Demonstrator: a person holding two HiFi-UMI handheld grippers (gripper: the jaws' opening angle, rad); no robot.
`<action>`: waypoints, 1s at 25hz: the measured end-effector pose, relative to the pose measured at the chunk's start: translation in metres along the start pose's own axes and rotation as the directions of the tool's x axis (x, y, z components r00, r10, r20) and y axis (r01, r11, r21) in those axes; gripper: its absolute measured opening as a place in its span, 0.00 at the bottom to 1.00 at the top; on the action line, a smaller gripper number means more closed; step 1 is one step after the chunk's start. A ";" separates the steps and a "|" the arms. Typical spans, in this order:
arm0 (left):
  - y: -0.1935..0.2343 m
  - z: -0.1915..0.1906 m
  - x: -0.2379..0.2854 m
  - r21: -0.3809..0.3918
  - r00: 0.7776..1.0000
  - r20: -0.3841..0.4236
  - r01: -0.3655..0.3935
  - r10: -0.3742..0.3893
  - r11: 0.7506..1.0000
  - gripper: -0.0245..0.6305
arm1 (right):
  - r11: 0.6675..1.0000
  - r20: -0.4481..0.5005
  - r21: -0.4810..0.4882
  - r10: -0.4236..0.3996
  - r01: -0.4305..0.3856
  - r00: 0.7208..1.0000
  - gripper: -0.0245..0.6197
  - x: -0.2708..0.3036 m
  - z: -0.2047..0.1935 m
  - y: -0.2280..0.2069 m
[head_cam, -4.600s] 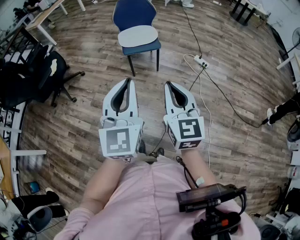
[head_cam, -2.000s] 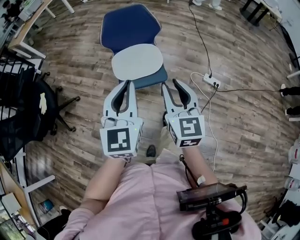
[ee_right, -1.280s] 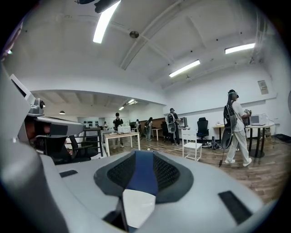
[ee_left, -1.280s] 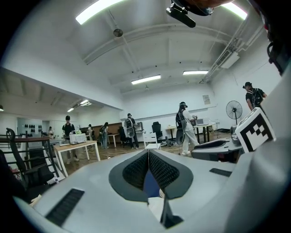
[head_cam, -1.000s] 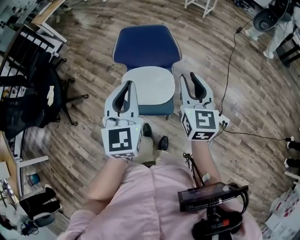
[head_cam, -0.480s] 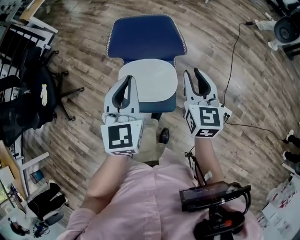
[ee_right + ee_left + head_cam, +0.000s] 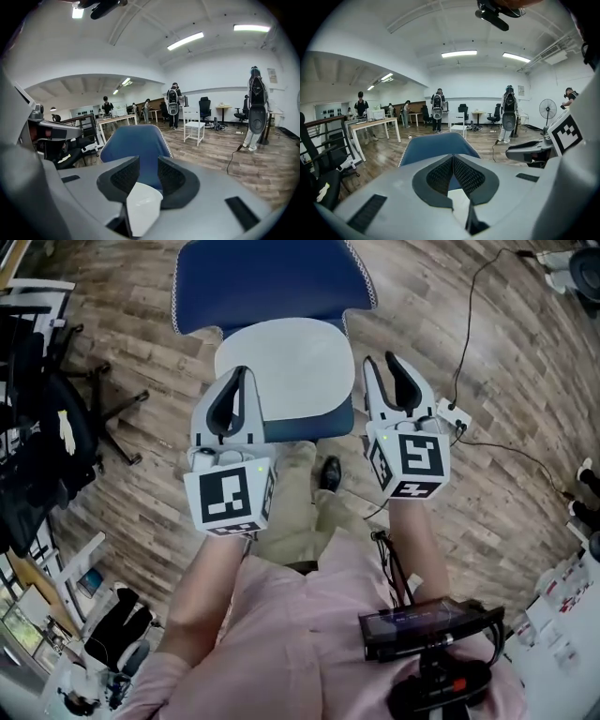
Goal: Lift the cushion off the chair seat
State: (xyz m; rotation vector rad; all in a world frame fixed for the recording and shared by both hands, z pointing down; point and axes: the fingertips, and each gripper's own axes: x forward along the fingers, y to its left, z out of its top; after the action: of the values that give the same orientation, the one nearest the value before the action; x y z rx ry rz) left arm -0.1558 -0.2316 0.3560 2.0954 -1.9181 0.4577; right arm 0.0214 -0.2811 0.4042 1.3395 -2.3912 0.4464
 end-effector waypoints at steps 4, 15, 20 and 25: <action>0.003 -0.029 0.022 -0.005 0.998 -0.061 0.013 -0.013 1.000 0.06 | 1.000 -0.056 0.022 -0.003 0.004 0.998 0.22 0.022 -0.032 -0.005; 0.014 -0.099 0.074 -0.022 0.981 -0.189 0.029 -0.033 0.999 0.06 | 0.997 -0.184 0.076 0.002 0.012 0.983 0.22 0.078 -0.113 -0.018; 0.017 -0.127 0.092 -0.033 0.972 -0.233 0.033 -0.039 0.999 0.06 | 0.995 -0.232 0.097 0.006 0.017 0.973 0.22 0.093 -0.149 -0.019; 0.012 -0.152 0.105 -0.040 0.961 -0.271 0.046 -0.055 0.998 0.06 | 0.992 -0.275 0.124 -0.001 0.036 0.961 0.23 0.101 -0.186 -0.026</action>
State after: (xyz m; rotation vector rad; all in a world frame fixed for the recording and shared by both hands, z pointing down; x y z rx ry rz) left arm -0.1676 -0.2673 0.5373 1.9402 -1.7000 0.6602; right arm 0.0240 -0.2881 0.6170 1.2585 -2.1508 0.7406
